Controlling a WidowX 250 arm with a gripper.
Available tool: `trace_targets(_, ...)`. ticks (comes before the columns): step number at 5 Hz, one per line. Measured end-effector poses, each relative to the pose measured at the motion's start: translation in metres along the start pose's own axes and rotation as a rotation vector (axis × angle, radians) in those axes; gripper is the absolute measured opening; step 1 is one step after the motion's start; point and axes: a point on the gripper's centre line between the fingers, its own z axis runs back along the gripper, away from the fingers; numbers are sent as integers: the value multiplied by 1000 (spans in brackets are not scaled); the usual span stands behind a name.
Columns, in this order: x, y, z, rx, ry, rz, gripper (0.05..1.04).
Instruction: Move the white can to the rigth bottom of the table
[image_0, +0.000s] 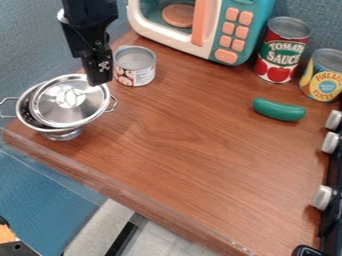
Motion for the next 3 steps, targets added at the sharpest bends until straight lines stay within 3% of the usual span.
trace_targets(1,-1,0,-6,-14,17,-2,1000)
trace_targets(2,-11,28,-18,29,86,-42,1000)
trace_targets(3,-5,50,-14,62,111,-110,1000)
